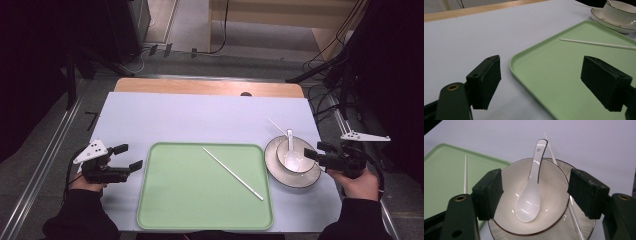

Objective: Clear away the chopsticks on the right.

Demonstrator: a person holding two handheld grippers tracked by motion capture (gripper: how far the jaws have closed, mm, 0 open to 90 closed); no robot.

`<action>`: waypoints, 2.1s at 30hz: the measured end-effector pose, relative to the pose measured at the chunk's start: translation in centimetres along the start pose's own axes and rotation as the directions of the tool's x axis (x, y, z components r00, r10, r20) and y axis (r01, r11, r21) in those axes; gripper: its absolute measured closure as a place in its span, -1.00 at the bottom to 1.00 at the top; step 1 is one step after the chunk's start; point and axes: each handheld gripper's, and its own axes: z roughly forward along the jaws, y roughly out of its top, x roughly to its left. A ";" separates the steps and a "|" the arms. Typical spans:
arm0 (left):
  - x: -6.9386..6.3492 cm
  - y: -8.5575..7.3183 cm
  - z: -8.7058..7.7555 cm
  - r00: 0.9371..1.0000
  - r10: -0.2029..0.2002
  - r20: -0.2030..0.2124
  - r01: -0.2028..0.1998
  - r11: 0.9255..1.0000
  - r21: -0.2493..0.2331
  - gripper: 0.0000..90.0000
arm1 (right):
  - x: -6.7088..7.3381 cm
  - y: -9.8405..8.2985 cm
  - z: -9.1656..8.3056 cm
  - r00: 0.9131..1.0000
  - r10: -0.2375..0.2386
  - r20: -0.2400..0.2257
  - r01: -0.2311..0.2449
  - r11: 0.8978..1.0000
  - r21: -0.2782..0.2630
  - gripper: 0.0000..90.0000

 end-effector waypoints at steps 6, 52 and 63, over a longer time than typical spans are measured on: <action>0.0 0.0 0.0 1.000 -0.001 -0.001 0.001 1.000 0.002 -0.63 | -1.1 -0.2 -0.3 1.000 0.004 0.021 -0.004 1.000 -0.006 -0.28; 0.0 0.0 0.0 1.000 0.003 0.001 -0.003 1.000 0.002 -0.63 | -5.3 -4.0 2.1 0.996 0.041 0.081 -0.051 0.991 0.125 0.61; 0.0 0.0 -0.1 1.000 0.004 0.001 -0.004 1.000 0.004 -0.63 | -5.0 -4.1 3.1 0.998 0.016 0.066 -0.028 0.984 0.178 0.72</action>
